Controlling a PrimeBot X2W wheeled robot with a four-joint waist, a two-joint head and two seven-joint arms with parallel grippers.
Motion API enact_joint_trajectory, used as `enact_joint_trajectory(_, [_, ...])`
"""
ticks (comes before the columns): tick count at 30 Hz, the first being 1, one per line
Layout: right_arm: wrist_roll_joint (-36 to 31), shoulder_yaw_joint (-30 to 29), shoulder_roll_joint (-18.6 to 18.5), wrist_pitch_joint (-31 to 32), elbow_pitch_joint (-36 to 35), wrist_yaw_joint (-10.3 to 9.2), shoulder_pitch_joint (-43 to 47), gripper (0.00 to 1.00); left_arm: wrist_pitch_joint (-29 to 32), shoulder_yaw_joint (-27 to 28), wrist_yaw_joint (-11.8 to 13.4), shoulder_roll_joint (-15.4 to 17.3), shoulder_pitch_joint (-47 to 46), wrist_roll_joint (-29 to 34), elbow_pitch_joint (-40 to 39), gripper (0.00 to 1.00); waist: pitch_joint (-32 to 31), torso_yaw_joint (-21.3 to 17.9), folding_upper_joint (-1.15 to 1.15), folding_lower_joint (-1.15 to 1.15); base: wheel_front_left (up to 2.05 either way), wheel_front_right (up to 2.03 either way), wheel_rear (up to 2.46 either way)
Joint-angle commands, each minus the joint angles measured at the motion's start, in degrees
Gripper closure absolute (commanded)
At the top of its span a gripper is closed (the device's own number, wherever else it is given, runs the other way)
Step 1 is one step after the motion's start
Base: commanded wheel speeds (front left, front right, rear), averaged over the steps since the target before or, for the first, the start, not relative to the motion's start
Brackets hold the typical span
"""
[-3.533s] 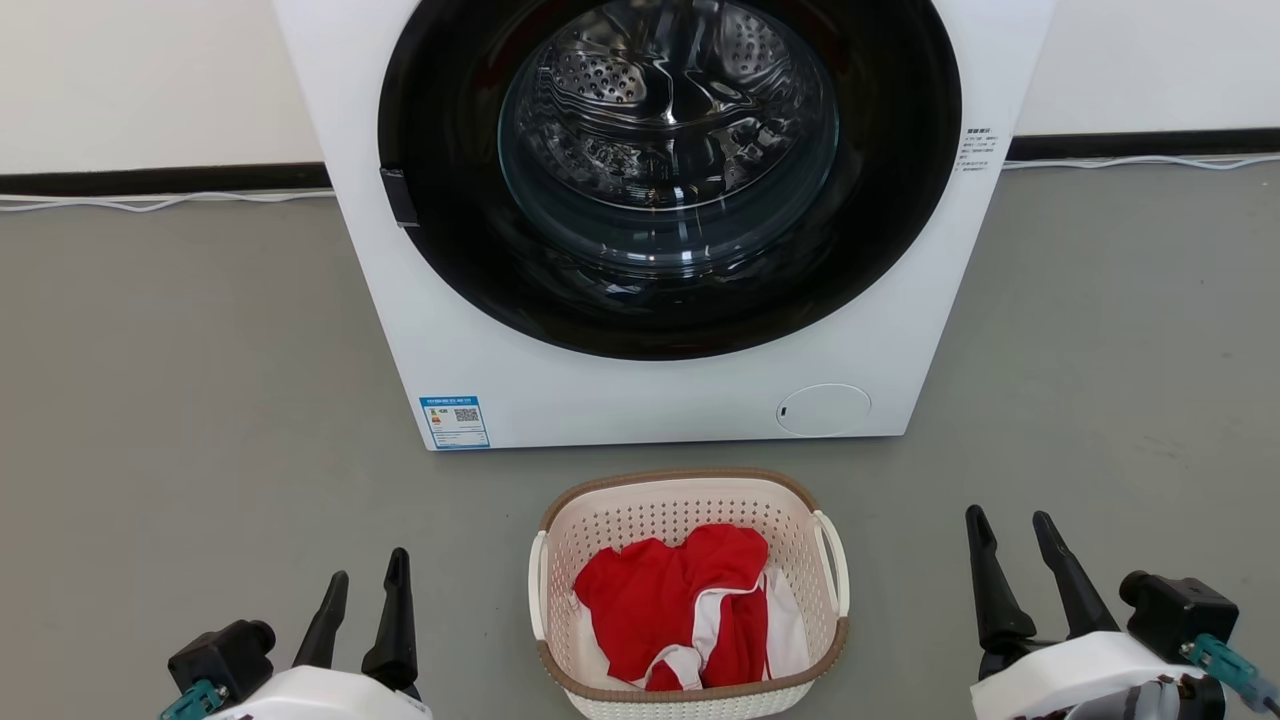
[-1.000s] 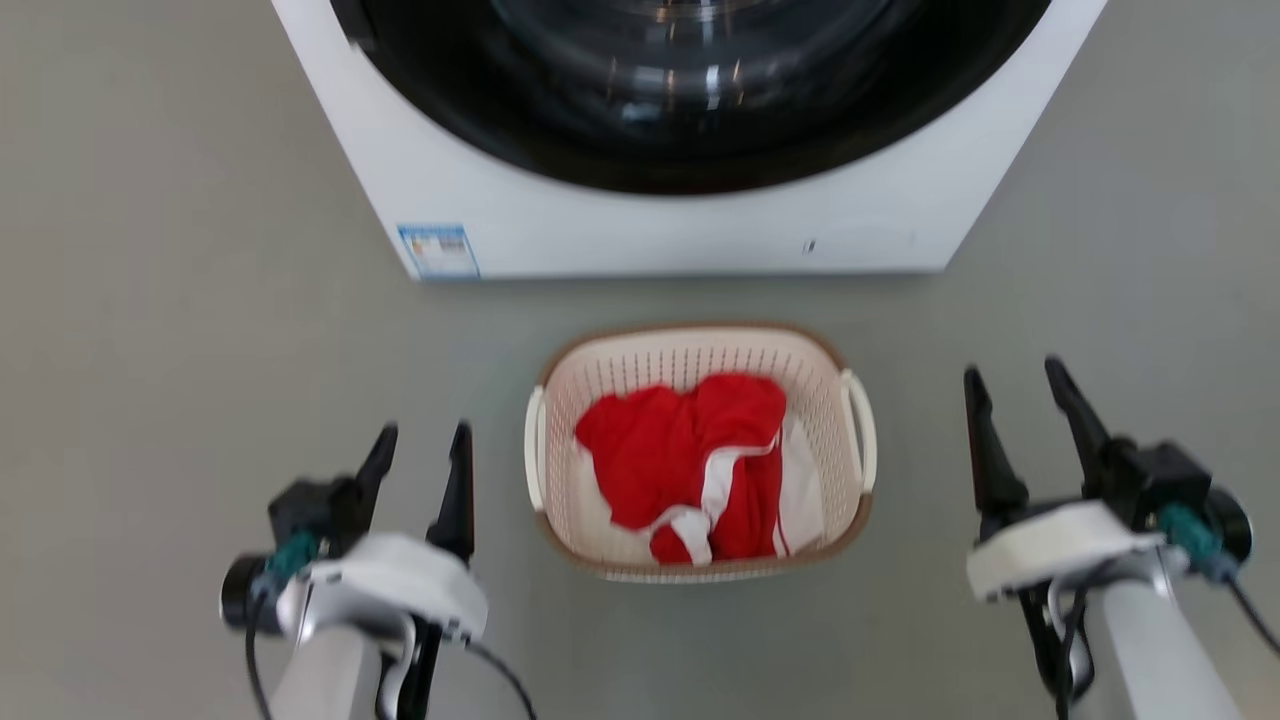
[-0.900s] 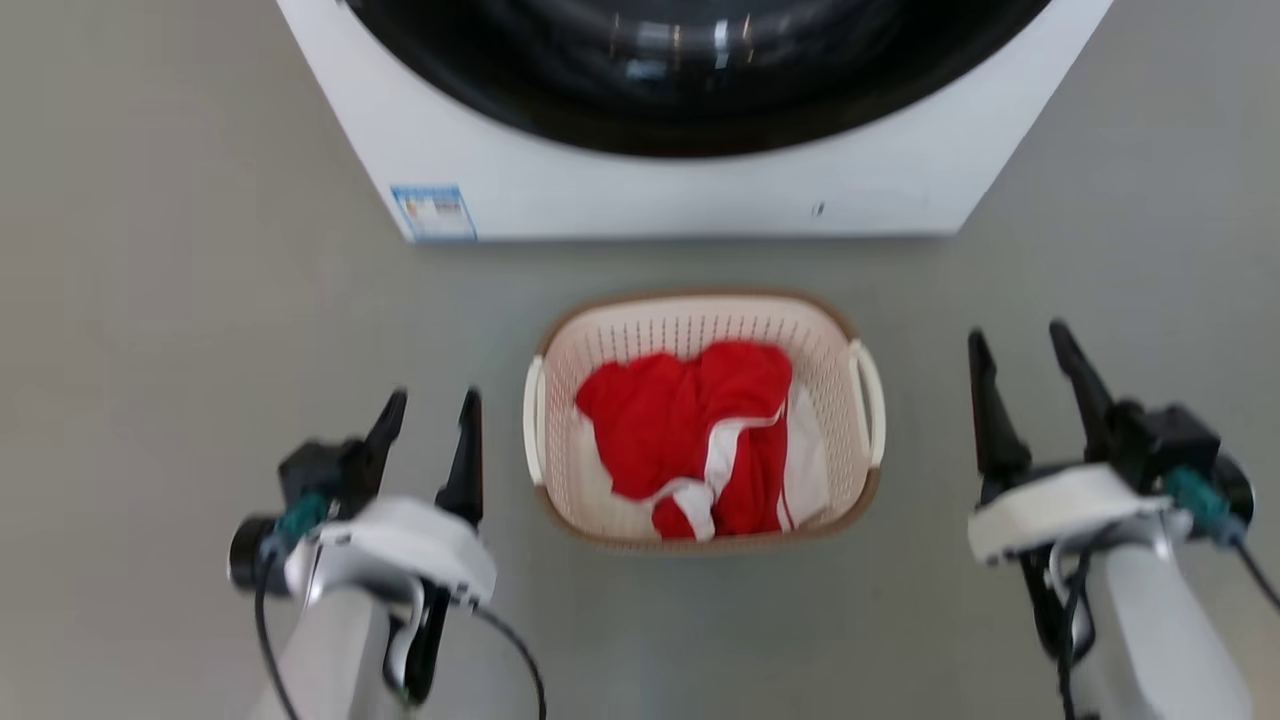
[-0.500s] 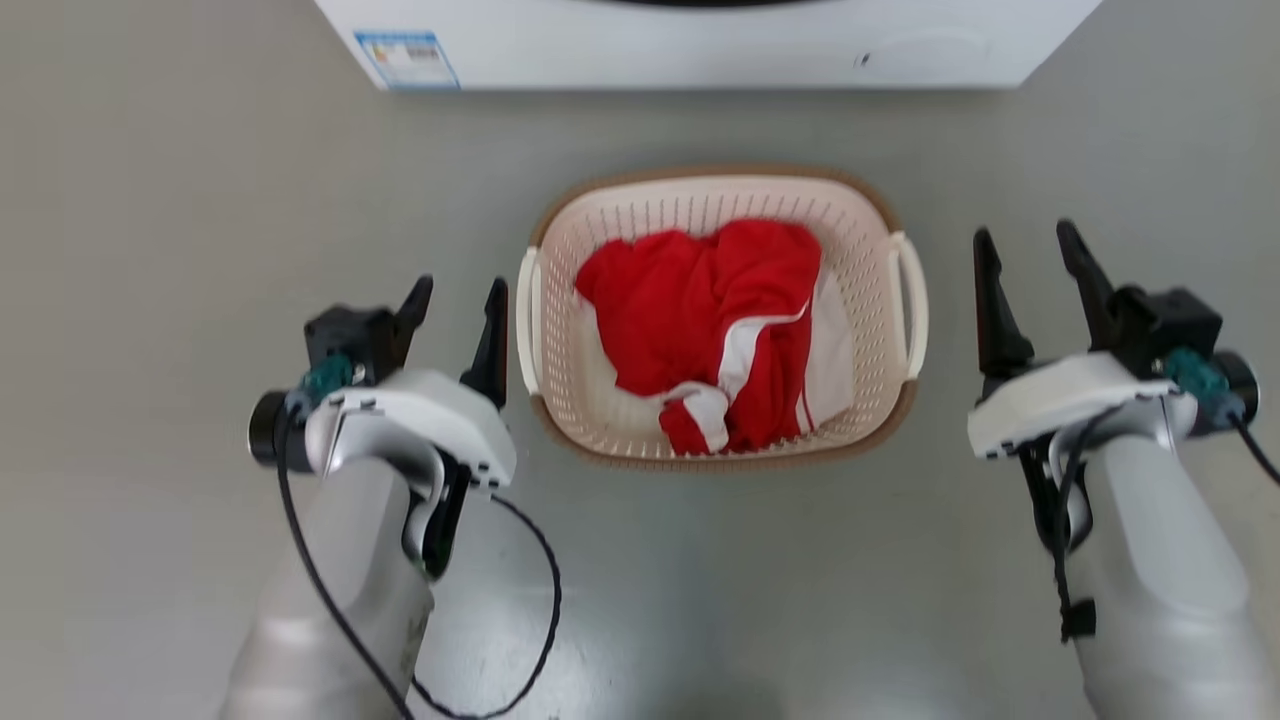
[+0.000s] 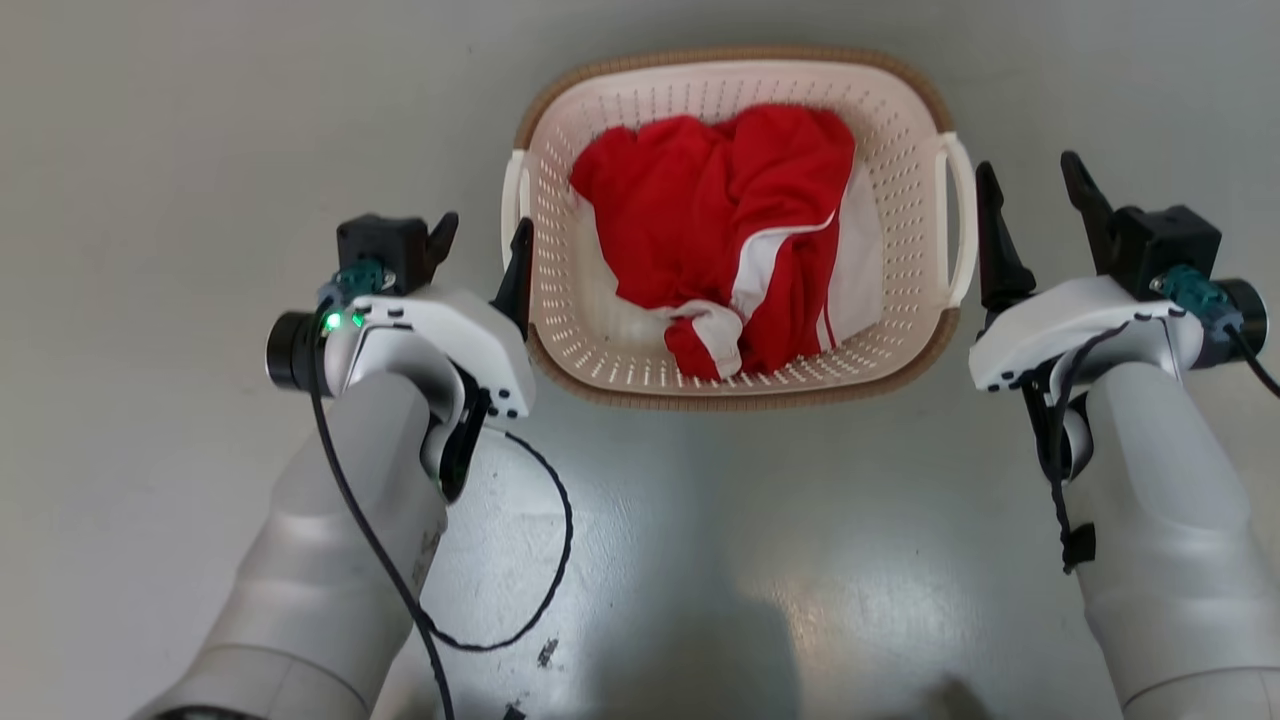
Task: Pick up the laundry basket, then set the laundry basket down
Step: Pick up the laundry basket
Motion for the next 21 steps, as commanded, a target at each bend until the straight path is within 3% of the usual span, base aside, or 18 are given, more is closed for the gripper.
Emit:
enact_joint_trajectory(1, [-0.54, 1.10, 0.49, -0.79, -0.62, 0.35, 0.03, 0.00, -0.35, 0.76, 0.67, 1.26, -0.76, -0.53, -0.45, 0.00, 1.15, -0.10, 0.00, 0.00, 0.00, 0.00, 0.00])
enact_joint_trajectory(21, [1.65, 2.61, 0.49, -0.79, 0.39, 0.35, -3.95, 0.00, -0.35, -6.16, 2.67, 1.26, -11.58, -3.18, 8.98, 0.00, 10.06, -1.53, 0.00, 0.00, 0.00, 0.00, 0.00])
